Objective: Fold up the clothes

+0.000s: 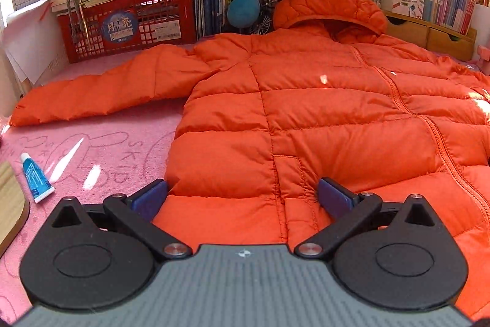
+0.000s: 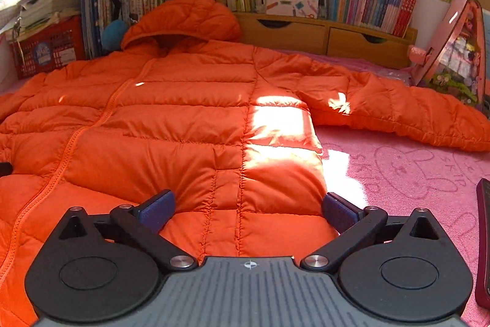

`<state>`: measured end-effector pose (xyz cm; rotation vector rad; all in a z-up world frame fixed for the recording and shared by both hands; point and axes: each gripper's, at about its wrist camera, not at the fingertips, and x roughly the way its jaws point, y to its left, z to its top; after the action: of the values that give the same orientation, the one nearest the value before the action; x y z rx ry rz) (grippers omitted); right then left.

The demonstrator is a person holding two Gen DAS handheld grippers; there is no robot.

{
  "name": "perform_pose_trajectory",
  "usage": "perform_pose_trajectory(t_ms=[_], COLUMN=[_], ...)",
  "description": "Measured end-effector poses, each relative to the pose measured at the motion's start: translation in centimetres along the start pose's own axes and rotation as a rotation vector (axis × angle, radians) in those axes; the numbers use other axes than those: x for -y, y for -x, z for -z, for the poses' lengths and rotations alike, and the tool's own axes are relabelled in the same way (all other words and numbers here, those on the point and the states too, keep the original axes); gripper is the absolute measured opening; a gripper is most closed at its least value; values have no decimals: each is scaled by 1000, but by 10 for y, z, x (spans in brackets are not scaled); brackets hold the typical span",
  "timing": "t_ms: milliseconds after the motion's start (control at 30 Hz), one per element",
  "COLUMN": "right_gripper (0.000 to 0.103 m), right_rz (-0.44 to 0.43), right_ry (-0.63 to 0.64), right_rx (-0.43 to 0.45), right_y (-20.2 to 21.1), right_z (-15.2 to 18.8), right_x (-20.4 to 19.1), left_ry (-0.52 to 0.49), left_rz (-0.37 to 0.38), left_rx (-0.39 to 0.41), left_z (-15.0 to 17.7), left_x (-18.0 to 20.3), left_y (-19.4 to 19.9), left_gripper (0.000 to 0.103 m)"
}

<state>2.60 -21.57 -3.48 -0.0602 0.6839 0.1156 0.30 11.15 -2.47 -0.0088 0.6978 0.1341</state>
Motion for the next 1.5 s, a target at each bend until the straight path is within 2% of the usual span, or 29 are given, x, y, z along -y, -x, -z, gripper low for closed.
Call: perform_pose_trajectory(t_ms=[700, 800, 900, 1000, 1067, 1167, 1400, 1500], right_gripper=[103, 103, 103, 103, 103, 101, 94, 91], right_rz=[7, 7, 20, 37, 21, -67, -133, -117], right_ry=[-5, -35, -123, -153, -139, -152, -119, -77], right_rx=[0, 6, -23, -32, -11, -1, 12, -5], right_y=[1, 4, 5, 13, 24, 32, 29, 18], right_z=[0, -1, -1, 2, 9, 19, 11, -3], right_x=[-2, 4, 29, 50, 58, 68, 59, 54], left_ry=[27, 45, 70, 112, 121, 153, 69, 54], left_rz=[18, 35, 38, -35, -58, 44, 90, 103], left_rx=[-6, -27, -39, -57, -58, -113, -120, -139], left_z=[-1, -3, -1, 2, 5, 4, -12, -23], left_x=[-4, -12, -24, -40, -49, -63, -55, -52], left_y=[0, 1, 8, 24, 32, 28, 4, -8], left_gripper=[103, 103, 103, 103, 103, 103, 103, 103])
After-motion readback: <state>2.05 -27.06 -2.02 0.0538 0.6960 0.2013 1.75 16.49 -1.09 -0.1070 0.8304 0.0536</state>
